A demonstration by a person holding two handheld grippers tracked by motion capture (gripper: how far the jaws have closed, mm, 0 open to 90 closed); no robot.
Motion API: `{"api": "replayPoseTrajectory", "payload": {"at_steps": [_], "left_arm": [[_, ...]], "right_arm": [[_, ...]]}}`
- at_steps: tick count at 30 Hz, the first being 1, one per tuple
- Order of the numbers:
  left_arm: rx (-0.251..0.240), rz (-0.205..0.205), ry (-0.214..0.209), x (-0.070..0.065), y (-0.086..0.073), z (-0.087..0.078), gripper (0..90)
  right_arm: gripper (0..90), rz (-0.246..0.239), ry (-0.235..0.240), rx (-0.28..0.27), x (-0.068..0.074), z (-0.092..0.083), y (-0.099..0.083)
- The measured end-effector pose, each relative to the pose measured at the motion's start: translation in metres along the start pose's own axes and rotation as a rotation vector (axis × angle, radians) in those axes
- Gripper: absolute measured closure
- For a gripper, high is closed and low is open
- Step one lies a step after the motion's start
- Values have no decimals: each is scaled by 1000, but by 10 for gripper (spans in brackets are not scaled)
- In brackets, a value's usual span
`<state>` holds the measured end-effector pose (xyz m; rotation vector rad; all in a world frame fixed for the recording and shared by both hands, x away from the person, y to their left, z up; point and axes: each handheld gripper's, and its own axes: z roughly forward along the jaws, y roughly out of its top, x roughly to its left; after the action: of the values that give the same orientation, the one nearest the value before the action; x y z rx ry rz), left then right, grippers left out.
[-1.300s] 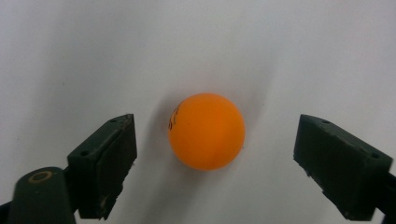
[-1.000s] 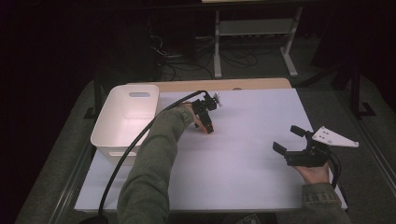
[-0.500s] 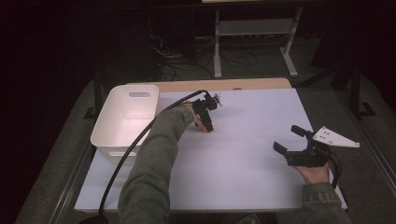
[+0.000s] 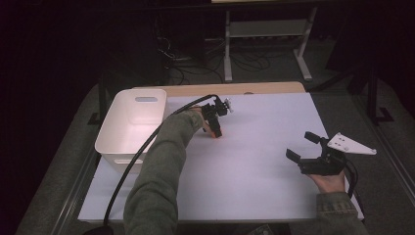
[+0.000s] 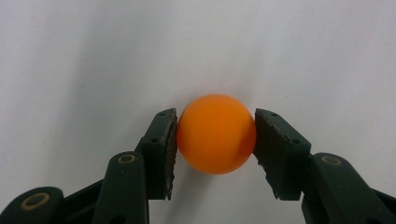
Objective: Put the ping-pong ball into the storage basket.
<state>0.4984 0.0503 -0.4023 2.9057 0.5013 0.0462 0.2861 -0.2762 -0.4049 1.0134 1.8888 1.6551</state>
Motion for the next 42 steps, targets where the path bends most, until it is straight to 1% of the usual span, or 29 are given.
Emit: {"api": "replayPoseTrajectory", "payload": {"at_steps": [4, 12, 17, 21, 25, 27, 30, 34, 35, 37, 38, 41, 42], "left_arm": [[1, -8, 19, 0, 1, -4, 502], [-14, -14, 17, -2, 3, -15, 504], [-37, -19, 7, -2, 4, -27, 504], [-43, -24, 1, -3, 3, -31, 505], [-37, -10, -12, -4, 2, -41, 505], [-39, -12, -13, -5, 2, -43, 506], [-37, -14, -18, -6, 0, -52, 506], [-40, -15, -19, -6, -3, -57, 506], [-40, -10, -21, -7, -4, -61, 506], [-43, -9, -21, -8, -4, -62, 506], [-39, 1, -20, -8, -5, -65, 506], [-49, -6, -19, -11, -6, -71, 506], [-52, 6, -22, -13, -7, -75, 506]], "right_arm": [[0, 1, 2, 2, 1, 0, 0], [0, 1, 4, 0, 2, 1, 0], [0, 1, 5, -4, 2, 0, 0], [0, 2, 6, -4, 2, 0, 0], [0, 1, 9, -5, 3, 1, 0], [0, 1, 9, -5, 3, 1, 0], [0, 0, 10, -8, 3, 0, 0], [0, 1, 12, -5, 4, 1, 0], [0, 1, 13, -5, 4, 1, 0], [0, 1, 14, -3, 4, 1, 0], [0, 2, 14, -2, 4, 1, 0], [0, 1, 13, 1, 4, 1, 0], [0, 0, 13, 0, 4, 2, -1]]}}
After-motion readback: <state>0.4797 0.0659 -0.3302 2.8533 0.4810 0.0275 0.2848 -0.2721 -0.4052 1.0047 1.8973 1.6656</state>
